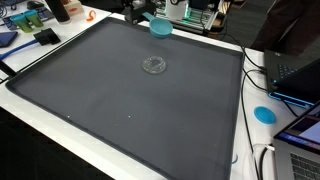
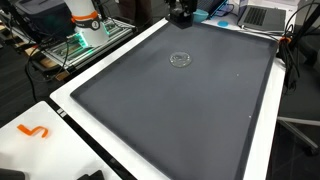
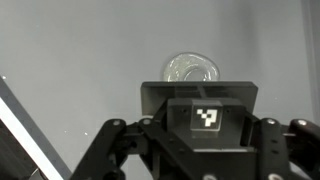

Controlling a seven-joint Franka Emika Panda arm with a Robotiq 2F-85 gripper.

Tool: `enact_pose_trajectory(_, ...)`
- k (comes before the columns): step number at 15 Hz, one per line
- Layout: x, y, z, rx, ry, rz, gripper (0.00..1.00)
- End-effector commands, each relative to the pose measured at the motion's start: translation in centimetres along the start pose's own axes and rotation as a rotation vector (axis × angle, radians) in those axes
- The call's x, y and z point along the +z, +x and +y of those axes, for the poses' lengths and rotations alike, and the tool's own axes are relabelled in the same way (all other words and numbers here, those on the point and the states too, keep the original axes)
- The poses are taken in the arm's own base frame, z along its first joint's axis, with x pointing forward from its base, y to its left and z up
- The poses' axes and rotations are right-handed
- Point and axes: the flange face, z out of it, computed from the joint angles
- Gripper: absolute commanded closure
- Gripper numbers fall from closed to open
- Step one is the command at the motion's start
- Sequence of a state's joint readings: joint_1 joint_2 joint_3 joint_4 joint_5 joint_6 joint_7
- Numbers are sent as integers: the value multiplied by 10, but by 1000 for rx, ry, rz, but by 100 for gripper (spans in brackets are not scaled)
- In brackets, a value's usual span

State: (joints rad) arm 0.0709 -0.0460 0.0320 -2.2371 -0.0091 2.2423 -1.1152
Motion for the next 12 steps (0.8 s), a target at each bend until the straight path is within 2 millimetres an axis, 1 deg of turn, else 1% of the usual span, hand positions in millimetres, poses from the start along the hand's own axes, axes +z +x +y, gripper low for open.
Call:
enact_pose_trajectory(1,37,-17,-3,-52,20,-13,69)
enact_pose_trajectory(3,56,-23,-4,-74,28,-14,69)
enact_pose_trajectory(7,91,-22,-16,-107,25,-83,69)
enact_pose_trajectory(12,117,-15,-25,-150,39,-195,69)
